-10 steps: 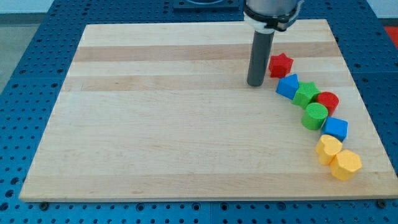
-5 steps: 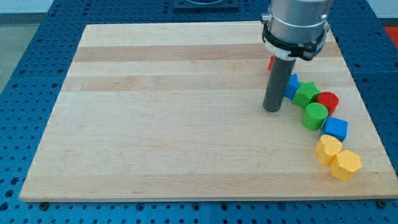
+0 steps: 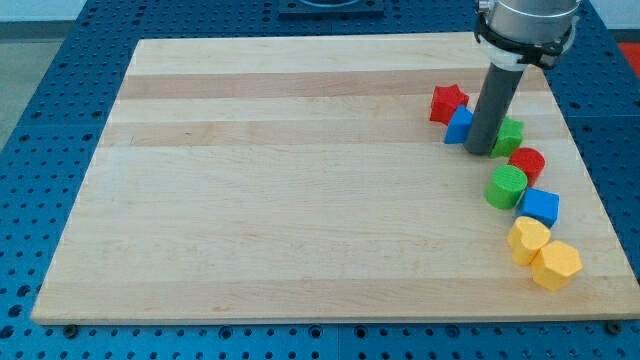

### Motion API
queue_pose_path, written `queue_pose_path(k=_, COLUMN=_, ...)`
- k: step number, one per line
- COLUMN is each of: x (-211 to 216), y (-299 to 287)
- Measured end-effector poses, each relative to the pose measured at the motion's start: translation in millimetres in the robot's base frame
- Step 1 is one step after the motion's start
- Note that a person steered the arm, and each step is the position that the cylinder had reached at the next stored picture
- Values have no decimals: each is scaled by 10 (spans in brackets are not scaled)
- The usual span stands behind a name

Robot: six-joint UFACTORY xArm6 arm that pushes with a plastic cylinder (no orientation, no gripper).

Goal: Place the red star and blue triangle to the top left of the green star

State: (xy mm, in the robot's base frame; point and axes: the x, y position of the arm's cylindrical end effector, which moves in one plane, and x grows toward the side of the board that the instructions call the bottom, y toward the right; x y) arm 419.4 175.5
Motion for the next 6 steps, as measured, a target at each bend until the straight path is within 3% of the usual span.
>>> queue_pose_path(k=2, x=411, y=-307)
queue_pose_path(k=6, x=-384, y=-228)
